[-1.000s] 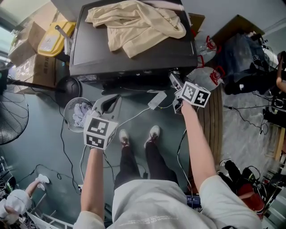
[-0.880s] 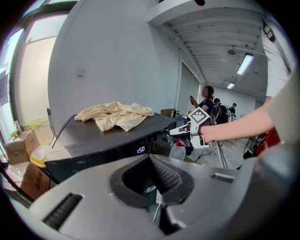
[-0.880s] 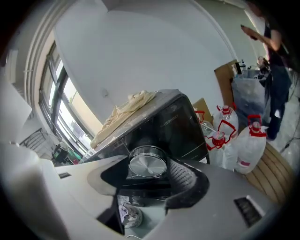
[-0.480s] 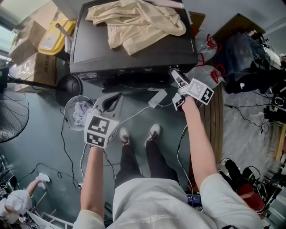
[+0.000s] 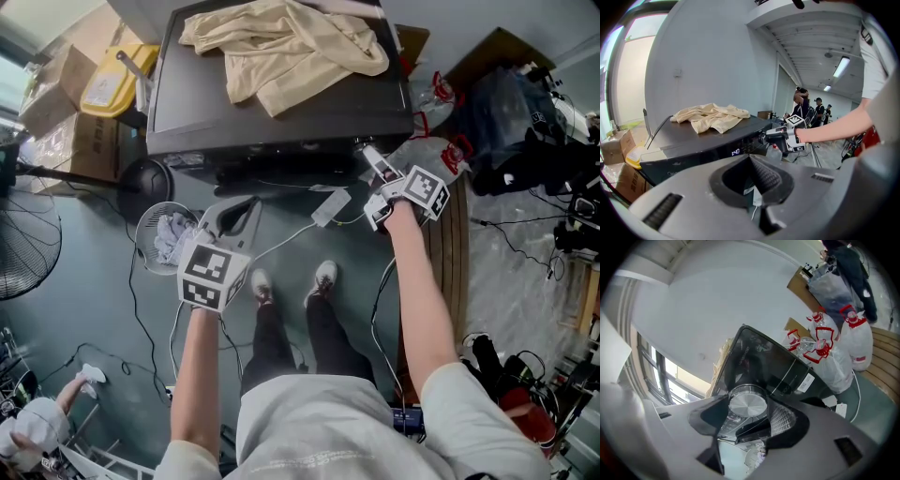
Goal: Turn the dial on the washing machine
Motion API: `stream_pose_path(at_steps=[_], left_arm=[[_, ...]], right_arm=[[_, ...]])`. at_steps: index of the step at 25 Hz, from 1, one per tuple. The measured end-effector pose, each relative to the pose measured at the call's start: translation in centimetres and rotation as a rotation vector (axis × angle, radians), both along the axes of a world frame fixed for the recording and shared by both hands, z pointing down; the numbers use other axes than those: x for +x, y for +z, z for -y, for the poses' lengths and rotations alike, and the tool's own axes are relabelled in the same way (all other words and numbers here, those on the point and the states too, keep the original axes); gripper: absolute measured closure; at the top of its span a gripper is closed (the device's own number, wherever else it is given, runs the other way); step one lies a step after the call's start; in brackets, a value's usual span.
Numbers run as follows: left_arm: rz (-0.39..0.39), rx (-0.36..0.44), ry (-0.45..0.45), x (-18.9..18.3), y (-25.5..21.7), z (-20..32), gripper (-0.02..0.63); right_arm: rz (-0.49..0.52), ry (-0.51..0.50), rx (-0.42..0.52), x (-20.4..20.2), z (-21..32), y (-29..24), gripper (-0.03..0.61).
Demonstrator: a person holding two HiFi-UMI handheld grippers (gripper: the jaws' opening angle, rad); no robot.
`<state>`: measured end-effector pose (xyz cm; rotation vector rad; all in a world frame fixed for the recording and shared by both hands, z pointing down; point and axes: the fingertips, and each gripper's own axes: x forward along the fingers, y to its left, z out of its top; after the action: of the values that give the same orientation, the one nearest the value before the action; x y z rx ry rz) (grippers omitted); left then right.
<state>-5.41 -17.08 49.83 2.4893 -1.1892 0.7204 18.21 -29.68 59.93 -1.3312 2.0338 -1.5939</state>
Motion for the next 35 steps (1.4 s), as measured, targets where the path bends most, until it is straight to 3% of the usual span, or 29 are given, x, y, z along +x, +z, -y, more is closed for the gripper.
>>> stream_pose_path(at_steps=[4, 6, 9, 12, 17, 21, 26, 28, 32, 35], left_arm=[[0.003, 0.003, -0.001, 0.0, -0.2, 0.1, 0.601], [0.002, 0.004, -0.002, -0.2, -0.3, 0.0, 0.601], [0.005, 0.001, -0.005, -0.7, -0.3, -0.1, 0.601], [0.018, -0.006, -0.007, -0.9, 0.1, -0.3, 0.601], [0.029, -0.014, -0.012, -1.1, 0.4, -0.8, 0.601], [0.037, -0.017, -0.014, -1.6, 0.6, -1.1, 0.601], [0.041, -0.031, -0.026, -2.0, 0.9, -1.2, 0.601], [0.04, -0.029, -0.021, -1.9, 0.8, -1.2, 0.601], [0.037, -0.027, -0.018, -1.8, 0.9, -1.1, 0.601], [0.035, -0.03, -0.018, -1.7, 1.0, -1.1, 0.601]], right_arm=[[-0.056, -0.026, 0.053, -0.2, -0.2, -0.2, 0.31], [-0.133, -0.019, 0.078, 0.3, -0.6, -0.2, 0.294], [-0.415, 0.016, 0.12, 1.5, -1.0, -0.1, 0.264], [-0.664, -0.033, 0.204, 0.9, -1.2, -0.7, 0.264], [-0.937, -0.182, 0.27, -1.6, -1.2, -0.5, 0.264], [-1.101, -0.225, 0.268, -1.7, -0.7, -0.2, 0.265], [-1.13, -0.222, 0.235, -1.3, -0.3, -0.1, 0.273], [-1.087, -0.21, 0.223, -1.4, -0.3, -0.2, 0.306], [-1.011, -0.199, 0.216, -1.3, -0.3, -0.1, 0.307], [-0.861, -0.191, 0.18, -1.2, -0.2, 0.0, 0.307]])
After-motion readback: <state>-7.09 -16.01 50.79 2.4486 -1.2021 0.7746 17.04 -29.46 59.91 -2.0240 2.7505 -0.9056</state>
